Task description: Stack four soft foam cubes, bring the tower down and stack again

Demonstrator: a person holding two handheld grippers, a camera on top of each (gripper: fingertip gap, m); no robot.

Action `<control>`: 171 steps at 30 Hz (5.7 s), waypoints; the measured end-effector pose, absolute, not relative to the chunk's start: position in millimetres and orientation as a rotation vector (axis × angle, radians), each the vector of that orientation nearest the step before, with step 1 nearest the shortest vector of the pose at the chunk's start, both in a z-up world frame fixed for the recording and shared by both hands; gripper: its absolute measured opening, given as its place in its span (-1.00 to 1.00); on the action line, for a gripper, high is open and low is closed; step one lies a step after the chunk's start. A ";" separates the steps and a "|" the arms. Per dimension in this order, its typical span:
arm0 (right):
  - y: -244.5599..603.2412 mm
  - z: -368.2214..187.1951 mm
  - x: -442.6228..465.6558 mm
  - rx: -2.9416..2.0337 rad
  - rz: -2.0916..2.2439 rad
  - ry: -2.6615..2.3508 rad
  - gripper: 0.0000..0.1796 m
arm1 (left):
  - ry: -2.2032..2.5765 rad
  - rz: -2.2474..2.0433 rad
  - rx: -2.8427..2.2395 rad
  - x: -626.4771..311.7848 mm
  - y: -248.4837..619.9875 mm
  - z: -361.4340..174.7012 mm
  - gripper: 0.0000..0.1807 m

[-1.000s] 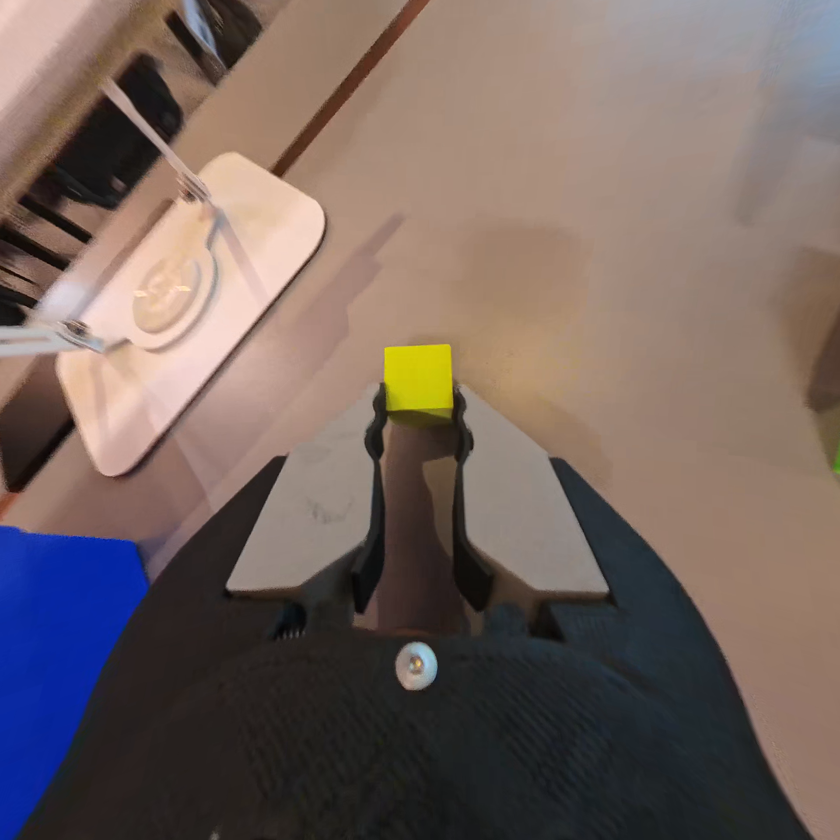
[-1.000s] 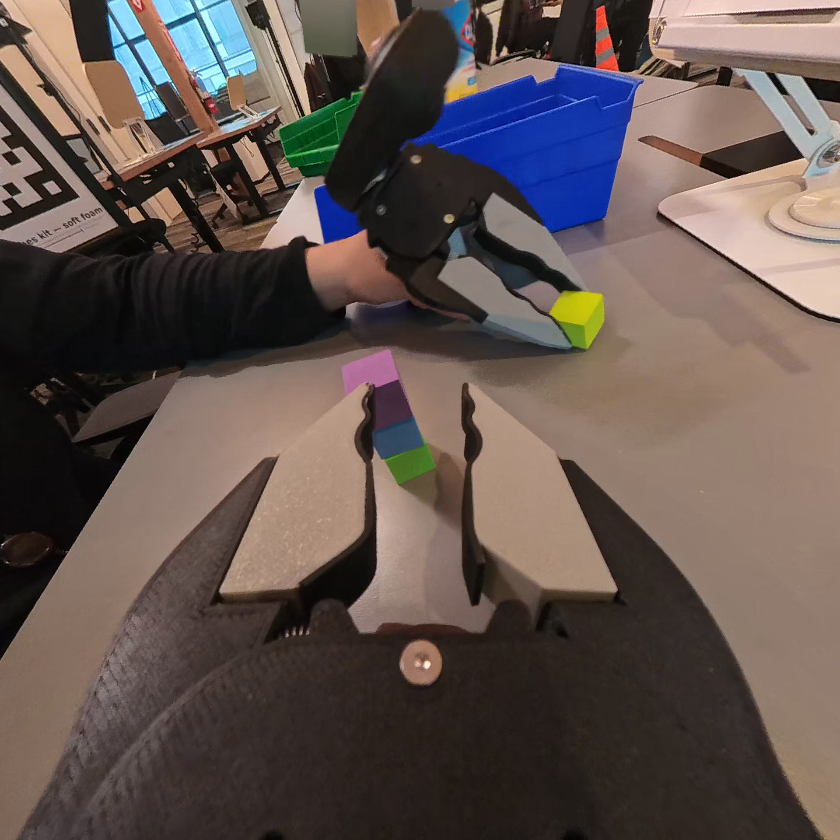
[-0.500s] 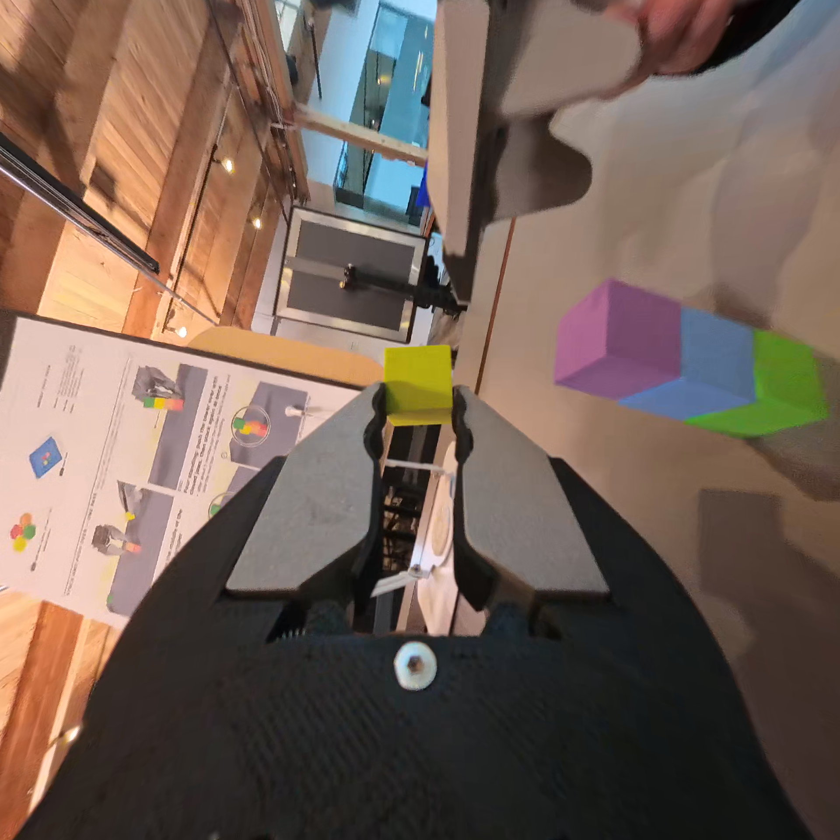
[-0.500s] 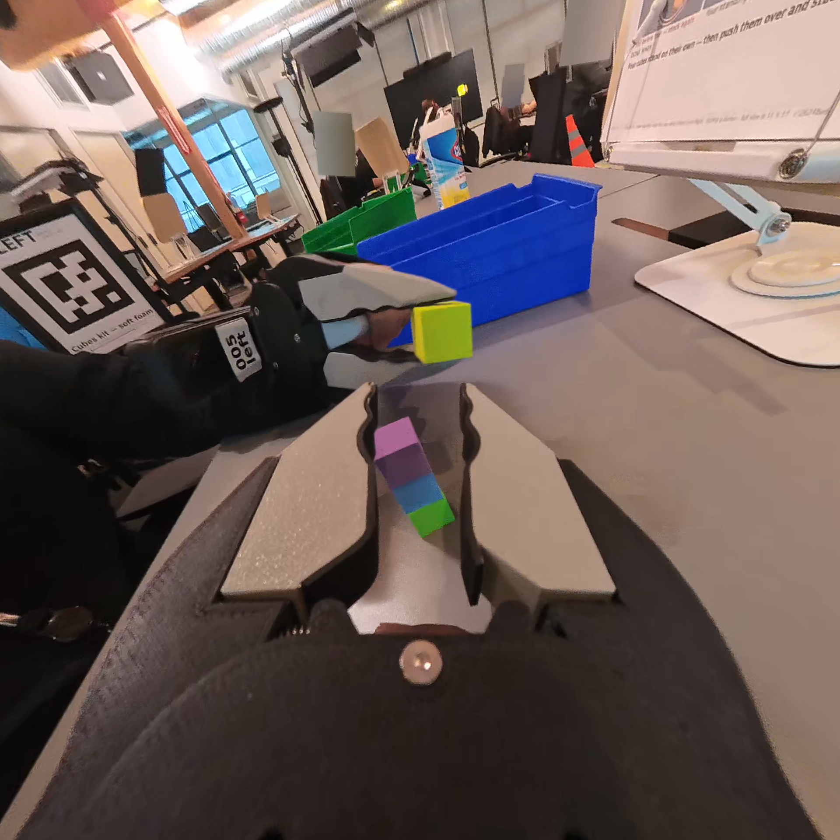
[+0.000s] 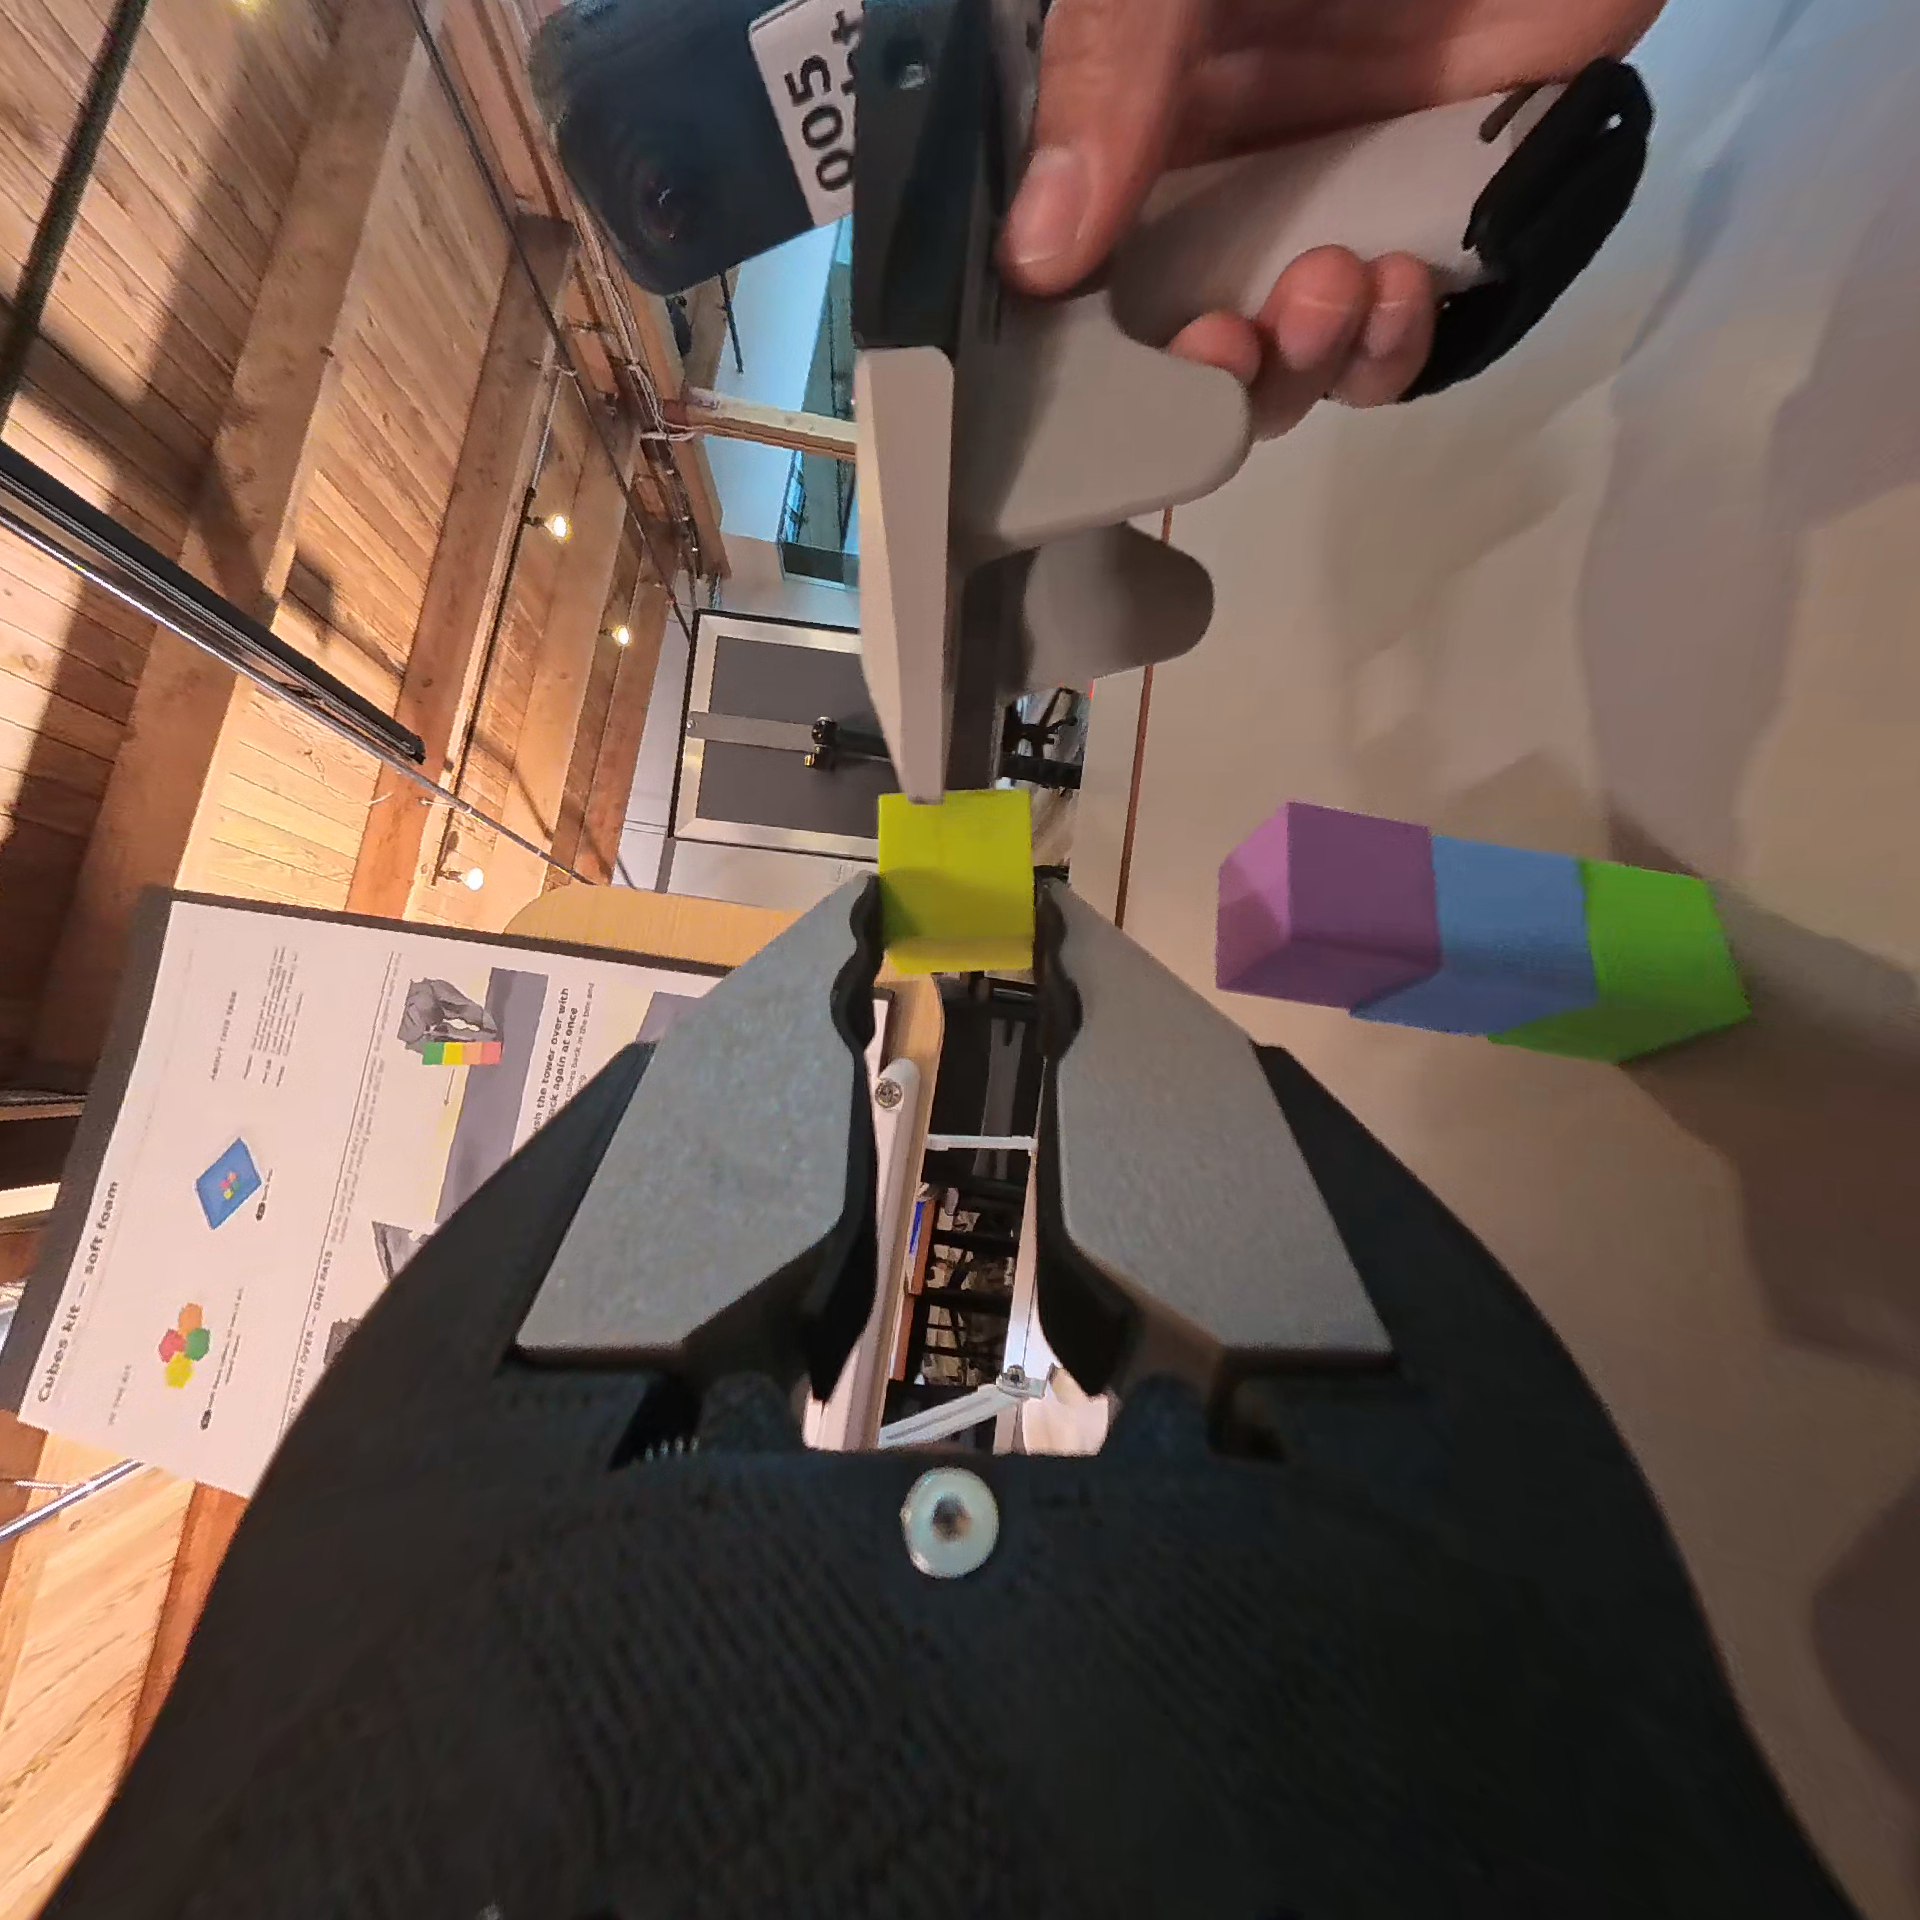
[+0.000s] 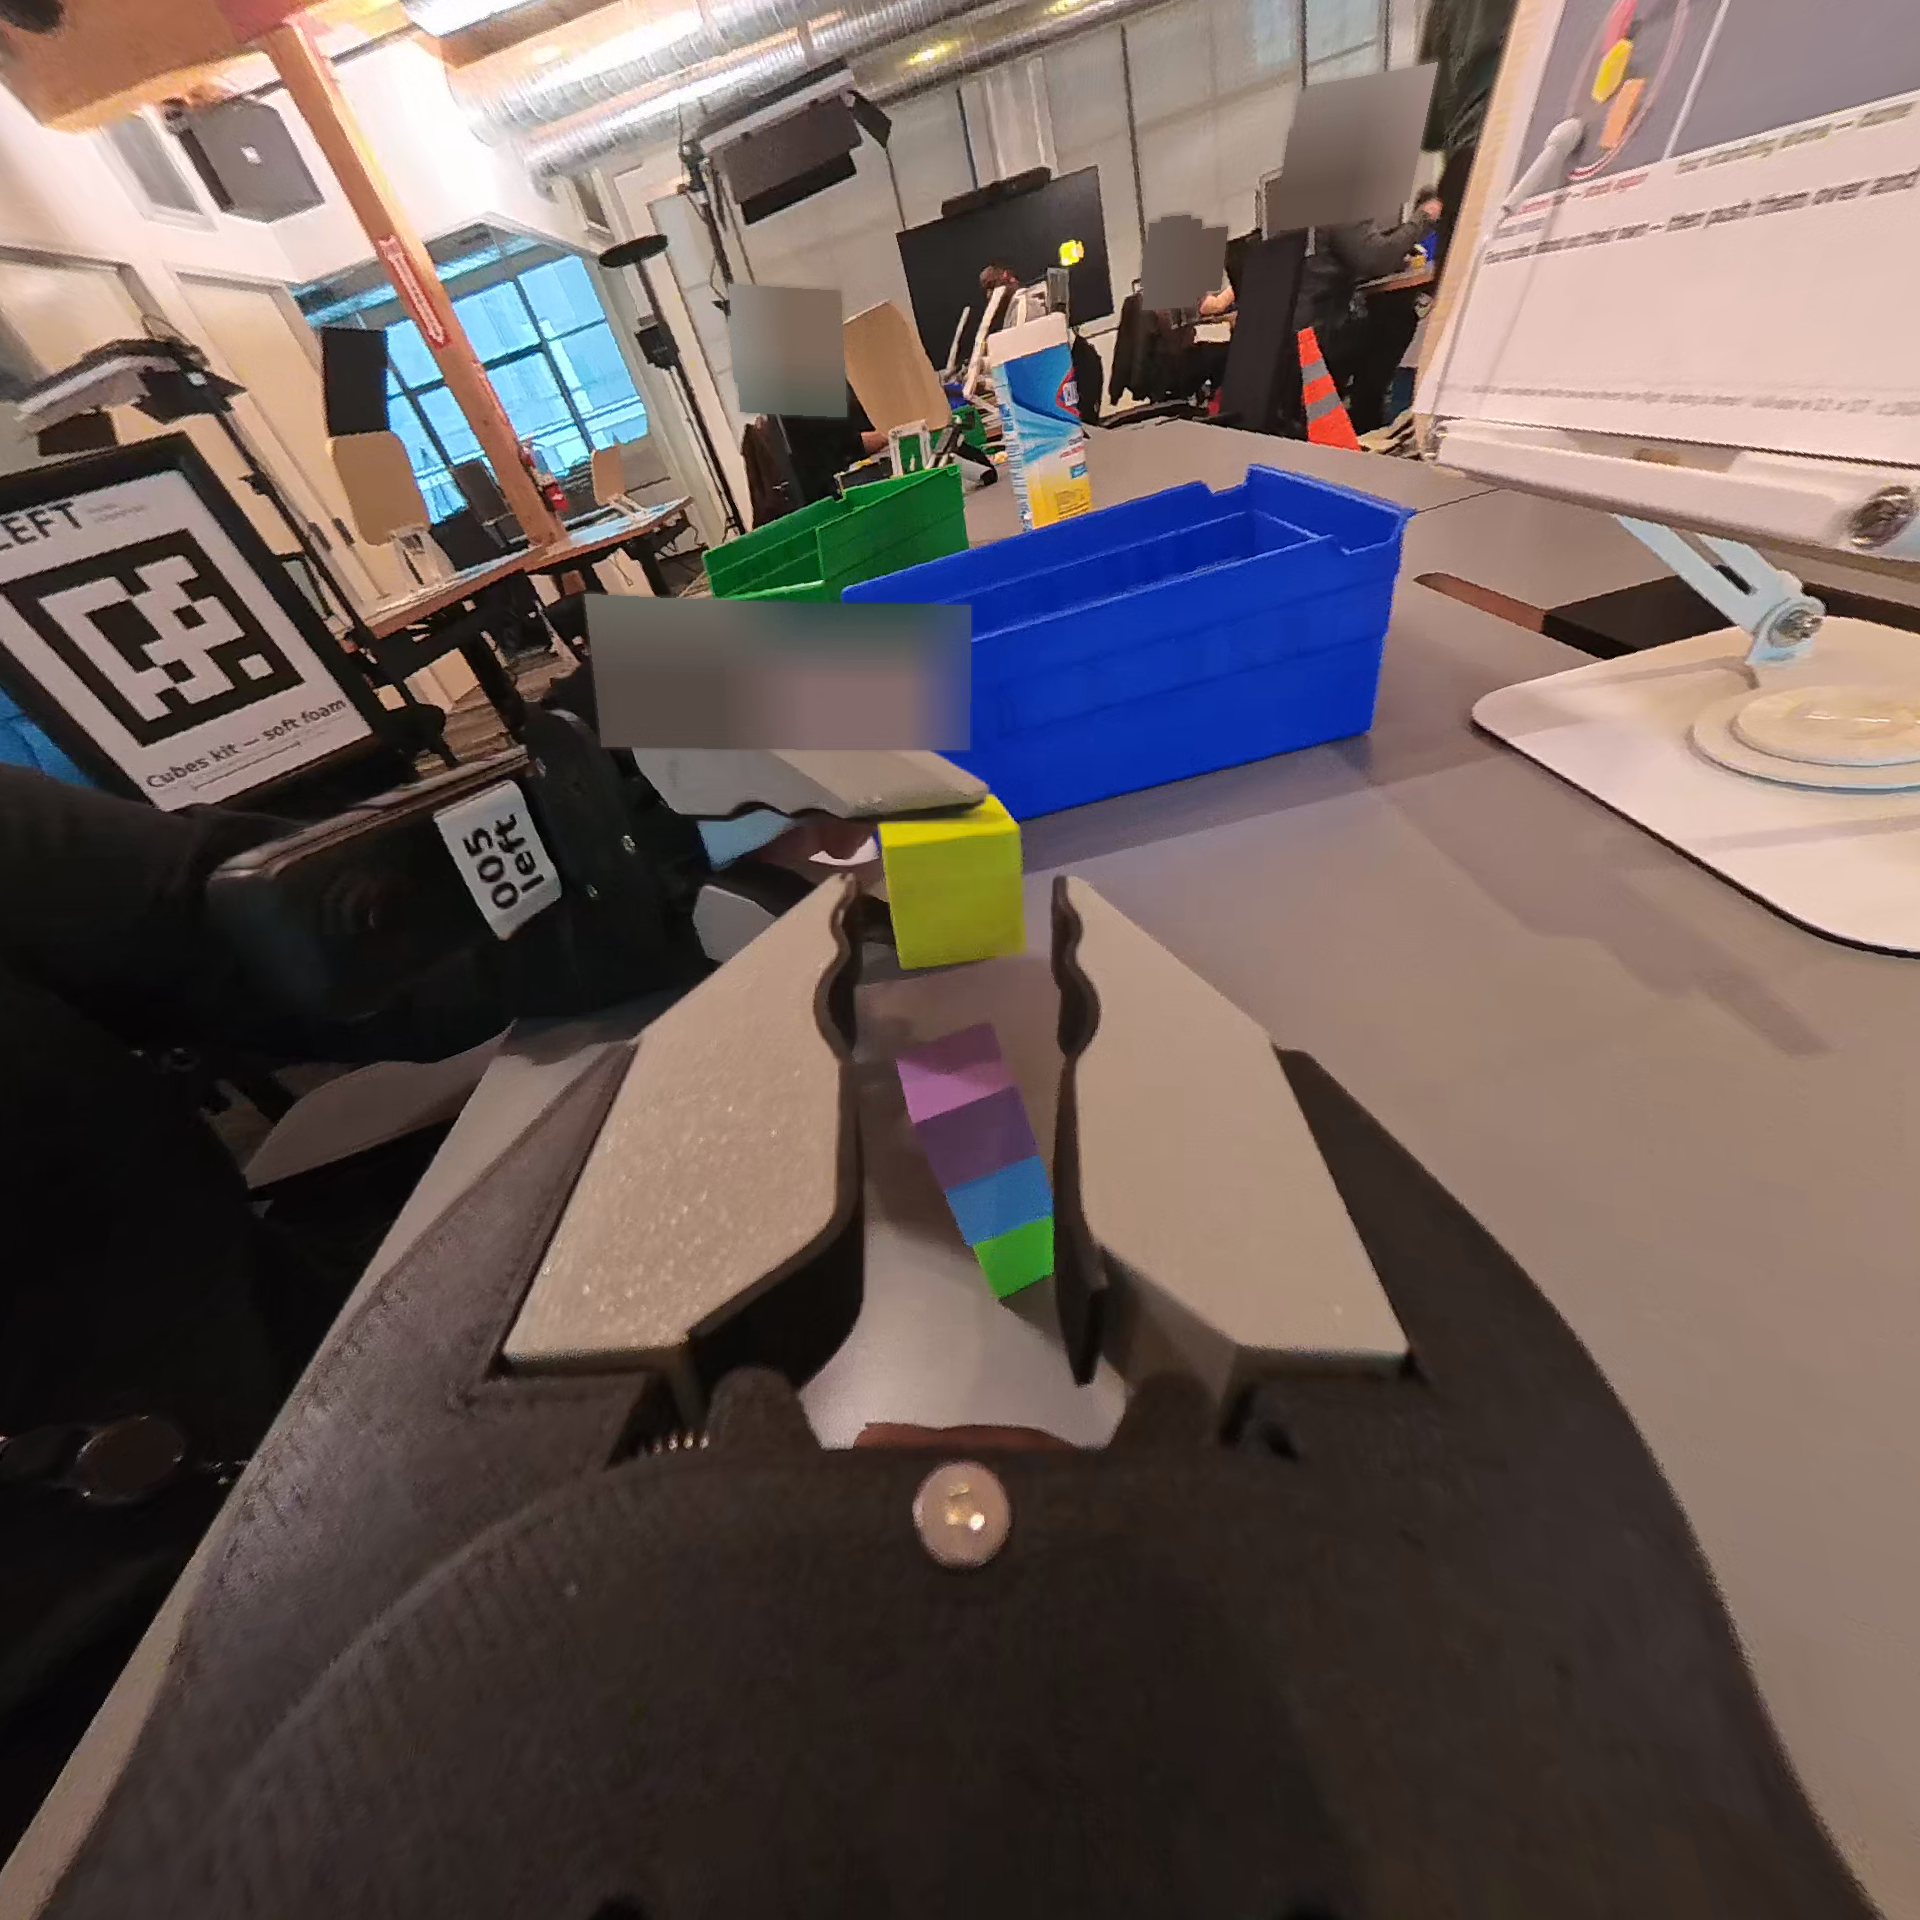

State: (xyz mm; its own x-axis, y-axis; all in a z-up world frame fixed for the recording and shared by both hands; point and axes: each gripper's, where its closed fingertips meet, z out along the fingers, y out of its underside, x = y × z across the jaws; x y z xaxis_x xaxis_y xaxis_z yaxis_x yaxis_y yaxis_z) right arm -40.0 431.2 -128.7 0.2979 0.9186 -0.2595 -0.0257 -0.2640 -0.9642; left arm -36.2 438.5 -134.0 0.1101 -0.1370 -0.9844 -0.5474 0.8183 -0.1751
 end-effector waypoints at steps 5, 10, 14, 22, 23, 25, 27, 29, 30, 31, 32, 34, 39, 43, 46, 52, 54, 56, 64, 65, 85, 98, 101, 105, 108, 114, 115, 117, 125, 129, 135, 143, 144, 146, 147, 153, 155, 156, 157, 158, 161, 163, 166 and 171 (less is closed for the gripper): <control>430.4 -131.3 -44.4 -1.546 1.109 -0.877 -0.73 | 1.466 0.319 -0.588 -33.6 435.7 -137.5 -0.71; 428.6 -130.5 -44.7 -1.542 1.093 -0.895 -0.74 | 1.448 0.298 -0.585 -33.6 433.2 -135.5 -0.71; 425.9 -127.4 -45.2 -1.521 1.083 -0.909 -0.74 | 1.416 0.273 -0.570 -36.0 431.1 -131.9 -0.70; 428.9 -122.5 -31.1 -1.464 1.138 -0.863 -0.74 | 1.318 0.199 -0.640 -65.5 442.1 -112.7 -0.74; 427.6 -124.6 -30.8 -1.461 1.149 -0.876 -0.74 | 1.290 0.198 -0.667 -71.0 447.6 -109.9 -0.78; 424.1 -130.2 -32.7 -1.462 1.158 -0.915 -0.74 | 1.239 0.220 -0.755 -81.4 465.6 -110.1 -0.85; 420.4 -135.7 -36.9 -1.466 1.149 -0.960 -0.74 | 1.245 0.231 -0.855 -85.8 482.7 -123.2 -0.86; 417.8 -141.0 -41.8 -1.474 1.128 -1.000 -0.74 | 1.290 0.210 -0.965 -85.9 495.2 -144.1 -0.86; 416.9 -143.5 -44.0 -1.479 1.114 -1.018 -0.74 | 1.321 0.150 -1.040 -84.3 497.9 -156.6 -0.84; 416.0 -145.9 -45.9 -1.482 1.100 -1.034 -0.74 | 1.340 0.040 -1.127 -81.9 497.6 -167.2 -0.84; 415.1 -147.8 -47.3 -1.484 1.088 -1.050 -0.74 | 1.343 -0.094 -1.223 -79.7 496.3 -175.3 -0.87; 414.4 -150.2 -48.7 -1.485 1.067 -1.067 -0.74 | 1.318 -0.310 -1.417 -80.2 498.1 -187.3 -0.88; 415.9 -152.3 -47.6 -1.476 1.065 -1.064 -0.74 | 1.268 -0.735 -1.774 -83.0 486.5 -208.4 -0.88; 417.8 -157.2 -46.8 -1.488 1.057 -1.072 -0.74 | 1.351 -0.757 -1.859 -82.2 477.1 -229.4 -0.89; 418.2 -156.7 -47.0 -1.486 1.057 -1.070 -0.74 | 1.433 -0.654 -1.899 -86.0 477.2 -250.4 -0.87; 418.8 -161.0 -48.9 -1.498 1.039 -1.082 -0.74 | 1.487 -0.667 -1.900 -86.4 469.6 -255.6 -0.85; 418.9 -162.8 -49.1 -1.505 1.035 -1.087 -0.74 | 1.494 -0.665 -1.894 -86.3 468.4 -255.7 -0.84; 419.0 -164.3 -48.8 -1.506 1.033 -1.090 -0.74 | 1.499 -0.663 -1.889 -86.1 467.9 -255.7 -0.86; 420.0 -164.9 -43.5 -1.504 1.070 -1.076 -0.74 | 1.507 -0.660 -1.882 -86.0 467.0 -255.7 -0.87; 420.1 -165.0 -42.9 -1.505 1.074 -1.075 -0.74 | 1.507 -0.659 -1.882 -86.1 466.8 -255.8 -0.88; 417.2 -175.5 -47.2 -1.545 1.065 -1.122 -0.73 | 1.507 -0.661 -1.882 -85.9 466.3 -256.0 -0.90; 419.6 -179.3 -46.8 -1.585 1.078 -1.112 -0.52 | 1.506 -0.661 -1.882 -85.9 466.1 -255.8 -0.89; 416.5 -183.0 -49.9 -1.587 1.048 -1.153 -0.58 | 1.513 -0.662 -1.878 -85.6 465.2 -255.8 -0.91; 415.9 -185.4 -51.4 -1.595 1.033 -1.169 -0.59 | 1.515 -0.661 -1.876 -85.5 464.9 -255.8 -0.92; 416.5 -183.0 -50.0 -1.588 1.050 -1.153 -0.59 | 1.515 -0.661 -1.875 -85.5 464.8 -255.7 -0.92; 415.6 -183.8 -50.1 -1.589 1.042 -1.162 -0.60 | 1.516 -0.660 -1.875 -85.5 464.6 -255.7 -0.92; 416.0 -183.4 -49.5 -1.590 1.047 -1.156 -0.59 | 1.516 -0.660 -1.875 -85.6 464.7 -255.7 -0.92; 418.0 -181.4 -47.0 -1.592 1.057 -1.134 -0.59 | 1.516 -0.658 -1.874 -85.6 464.7 -255.7 -0.92; 430.8 -161.3 -29.7 -1.552 1.106 -0.982 -0.60 | 1.517 -0.655 -1.872 -85.6 464.6 -255.6 -0.92; 447.0 -160.0 -16.7 -1.585 1.047 -0.880 -0.64 | 1.517 -0.654 -1.871 -85.6 464.5 -255.6 -0.92; 460.3 -167.3 -8.7 -1.640 0.983 -0.816 -0.64 | 1.516 -0.654 -1.872 -85.6 464.5 -255.7 -0.92; 487.9 -202.6 -0.4 -1.839 0.636 -0.834 -0.63 | 1.508 -0.650 -1.876 -83.8 464.3 -255.6 -0.92; 490.2 -206.7 0.2 -1.857 0.601 -0.853 -0.62 | 1.509 -0.648 -1.874 -83.4 464.0 -255.7 -0.92; 495.7 -212.2 1.0 -1.880 0.559 -0.876 -0.60 | 1.513 -0.644 -1.870 -82.8 463.2 -255.7 -0.94; 498.6 -212.6 0.8 -1.880 0.558 -0.883 -0.59 | 1.515 -0.641 -1.867 -82.7 462.9 -255.7 -0.94; 520.2 -210.2 7.7 -1.831 0.558 -0.944 -0.58 | 1.519 -0.641 -1.864 -82.4 462.4 -255.8 -0.96; 527.2 -213.9 10.8 -1.823 0.538 -1.004 -0.59 | 1.519 -0.641 -1.864 -82.4 462.4 -255.8 -0.96; 529.1 -215.1 10.1 -1.820 0.551 -1.032 -0.60 | 1.519 -0.641 -1.864 -82.4 462.3 -255.8 -0.96; 528.4 -216.0 7.2 -1.817 0.589 -1.063 -0.60 | 1.519 -0.642 -1.865 -82.4 462.4 -255.8 -0.96; 528.5 -216.7 4.7 -1.817 0.621 -1.086 -0.60 | 1.518 -0.644 -1.866 -82.3 462.3 -255.8 -0.96; 529.9 -222.8 -0.9 -1.830 0.648 -1.158 -0.59 | 1.517 -0.653 -1.871 -82.3 462.2 -255.8 -0.96; 534.9 -232.5 -0.3 -1.880 0.603 -1.187 -0.63 | 1.516 -0.657 -1.873 -82.4 462.3 -255.8 -0.96; 536.0 -237.4 -1.8 -1.896 0.562 -1.213 -0.72 | 1.516 -0.656 -1.872 -82.3 462.2 -255.8 -0.96; 508.6 -201.4 -15.4 -1.784 0.762 -1.215 -0.73 | 1.518 -0.650 -1.868 -82.3 462.1 -255.8 -0.96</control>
